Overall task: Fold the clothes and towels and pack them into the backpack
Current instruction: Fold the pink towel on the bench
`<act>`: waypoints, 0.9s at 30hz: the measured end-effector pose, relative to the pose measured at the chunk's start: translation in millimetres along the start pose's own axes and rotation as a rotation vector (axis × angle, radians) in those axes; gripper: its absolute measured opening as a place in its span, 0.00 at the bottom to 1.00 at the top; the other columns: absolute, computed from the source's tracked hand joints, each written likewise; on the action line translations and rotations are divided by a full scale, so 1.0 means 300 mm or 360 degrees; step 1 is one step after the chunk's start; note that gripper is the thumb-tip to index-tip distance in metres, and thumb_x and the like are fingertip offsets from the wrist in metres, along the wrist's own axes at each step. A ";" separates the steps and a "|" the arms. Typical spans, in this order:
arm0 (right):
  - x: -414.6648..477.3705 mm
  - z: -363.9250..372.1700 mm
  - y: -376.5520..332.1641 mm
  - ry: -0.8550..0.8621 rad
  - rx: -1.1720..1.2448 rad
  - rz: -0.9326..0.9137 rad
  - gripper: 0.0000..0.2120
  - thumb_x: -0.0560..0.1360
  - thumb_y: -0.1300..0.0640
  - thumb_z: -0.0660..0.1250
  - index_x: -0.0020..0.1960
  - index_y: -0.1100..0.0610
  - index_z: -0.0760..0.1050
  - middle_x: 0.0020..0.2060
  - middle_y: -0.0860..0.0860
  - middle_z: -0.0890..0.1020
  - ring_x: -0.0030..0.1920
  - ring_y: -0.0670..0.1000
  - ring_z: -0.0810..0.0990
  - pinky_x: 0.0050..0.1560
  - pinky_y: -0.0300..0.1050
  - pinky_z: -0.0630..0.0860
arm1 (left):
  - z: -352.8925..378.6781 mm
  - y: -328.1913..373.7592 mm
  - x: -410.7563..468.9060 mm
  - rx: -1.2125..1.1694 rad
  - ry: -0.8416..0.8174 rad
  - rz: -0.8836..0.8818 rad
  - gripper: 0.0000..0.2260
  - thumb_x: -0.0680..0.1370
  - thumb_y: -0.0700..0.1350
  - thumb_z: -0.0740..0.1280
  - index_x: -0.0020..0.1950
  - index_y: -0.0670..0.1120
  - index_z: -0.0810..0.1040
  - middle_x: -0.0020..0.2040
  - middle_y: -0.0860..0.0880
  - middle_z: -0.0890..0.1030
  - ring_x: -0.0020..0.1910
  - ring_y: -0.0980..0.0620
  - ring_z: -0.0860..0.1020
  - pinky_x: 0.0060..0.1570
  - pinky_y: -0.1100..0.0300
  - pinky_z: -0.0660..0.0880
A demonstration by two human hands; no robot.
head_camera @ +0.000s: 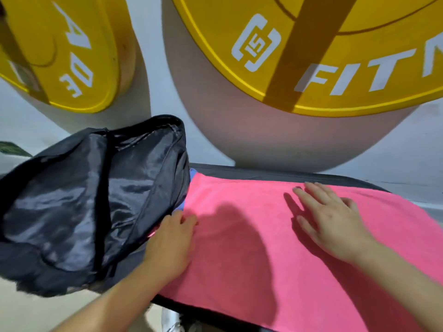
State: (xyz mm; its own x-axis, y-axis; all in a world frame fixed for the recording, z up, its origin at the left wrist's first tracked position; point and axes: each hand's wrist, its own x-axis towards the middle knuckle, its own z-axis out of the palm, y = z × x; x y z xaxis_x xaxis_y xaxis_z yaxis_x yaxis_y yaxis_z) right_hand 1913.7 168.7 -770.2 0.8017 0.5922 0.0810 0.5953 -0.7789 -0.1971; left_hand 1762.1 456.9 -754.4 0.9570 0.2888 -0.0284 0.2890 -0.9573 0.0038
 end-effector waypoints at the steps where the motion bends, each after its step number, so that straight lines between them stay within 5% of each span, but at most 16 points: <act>1: 0.017 0.008 -0.052 -0.0026 0.0064 -0.0030 0.27 0.72 0.48 0.69 0.70 0.49 0.69 0.69 0.52 0.72 0.69 0.55 0.70 0.53 0.60 0.72 | 0.012 -0.026 -0.041 -0.0047 -0.0076 -0.0114 0.15 0.72 0.46 0.68 0.59 0.51 0.76 0.54 0.45 0.74 0.48 0.42 0.76 0.43 0.48 0.78; 5: 0.122 0.037 -0.260 -0.0233 0.0269 -0.0148 0.25 0.78 0.46 0.58 0.74 0.44 0.58 0.75 0.45 0.60 0.74 0.51 0.59 0.63 0.56 0.68 | 0.037 -0.067 -0.160 -0.0450 -0.0318 -0.0386 0.24 0.74 0.45 0.65 0.69 0.56 0.67 0.63 0.48 0.69 0.60 0.47 0.72 0.62 0.57 0.68; 9: 0.289 0.123 -0.438 -0.0292 0.0666 -0.0342 0.21 0.80 0.56 0.57 0.72 0.50 0.65 0.69 0.53 0.71 0.68 0.58 0.69 0.65 0.53 0.68 | 0.065 -0.056 -0.216 -0.0490 -0.0229 -0.0399 0.21 0.75 0.43 0.64 0.66 0.58 0.72 0.62 0.51 0.68 0.59 0.50 0.71 0.62 0.62 0.66; 12: 0.402 0.153 -0.532 -0.0304 0.0783 -0.0300 0.26 0.77 0.64 0.57 0.73 0.53 0.63 0.59 0.60 0.77 0.60 0.61 0.74 0.57 0.50 0.70 | 0.068 -0.070 -0.217 -0.0481 -0.0147 -0.0495 0.15 0.77 0.44 0.63 0.61 0.59 0.73 0.56 0.55 0.68 0.55 0.53 0.69 0.58 0.65 0.65; 16: 0.516 0.190 -0.599 -0.0463 0.0806 -0.0080 0.29 0.75 0.61 0.59 0.75 0.50 0.58 0.61 0.61 0.77 0.60 0.62 0.75 0.53 0.50 0.71 | 0.089 -0.081 -0.226 -0.0696 -0.0083 -0.0782 0.12 0.75 0.44 0.67 0.57 0.53 0.71 0.49 0.54 0.72 0.52 0.52 0.73 0.53 0.60 0.69; 19: 0.556 0.235 -0.609 -0.0416 0.0806 0.0076 0.14 0.74 0.57 0.61 0.60 0.53 0.70 0.54 0.56 0.80 0.55 0.60 0.77 0.49 0.50 0.72 | 0.091 -0.091 -0.233 -0.0825 -0.0036 -0.1003 0.12 0.74 0.48 0.70 0.54 0.55 0.72 0.42 0.55 0.73 0.46 0.54 0.74 0.44 0.63 0.66; 21: 0.569 0.242 -0.608 -0.0279 0.0961 0.0197 0.02 0.73 0.57 0.62 0.46 0.54 0.72 0.45 0.53 0.81 0.48 0.58 0.78 0.46 0.49 0.73 | 0.089 -0.100 -0.239 -0.0836 0.0003 -0.1048 0.08 0.74 0.48 0.71 0.44 0.56 0.73 0.41 0.54 0.73 0.41 0.56 0.73 0.40 0.64 0.65; 24: 0.591 0.243 -0.603 -0.0199 0.1232 0.0305 0.06 0.72 0.58 0.64 0.36 0.55 0.73 0.33 0.53 0.79 0.38 0.57 0.77 0.42 0.47 0.75 | 0.107 -0.103 -0.253 -0.0870 0.0042 -0.1037 0.10 0.74 0.43 0.71 0.36 0.55 0.75 0.42 0.53 0.74 0.40 0.54 0.75 0.43 0.62 0.71; 27: 0.622 0.237 -0.610 -0.0156 0.1248 0.0306 0.11 0.71 0.58 0.65 0.31 0.59 0.73 0.26 0.54 0.71 0.31 0.52 0.68 0.34 0.44 0.70 | 0.104 -0.099 -0.253 -0.0752 0.0055 -0.0985 0.05 0.75 0.46 0.69 0.44 0.53 0.74 0.43 0.53 0.74 0.43 0.51 0.75 0.46 0.57 0.72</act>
State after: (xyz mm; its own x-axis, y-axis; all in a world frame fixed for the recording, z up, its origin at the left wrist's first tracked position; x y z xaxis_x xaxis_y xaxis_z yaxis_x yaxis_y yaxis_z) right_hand 1950.7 436.3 -788.5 0.8561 0.5065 -0.1028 0.2078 -0.5194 -0.8289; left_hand 1680.0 463.1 -783.7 0.6159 0.7765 -0.1334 0.7438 -0.5173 0.4232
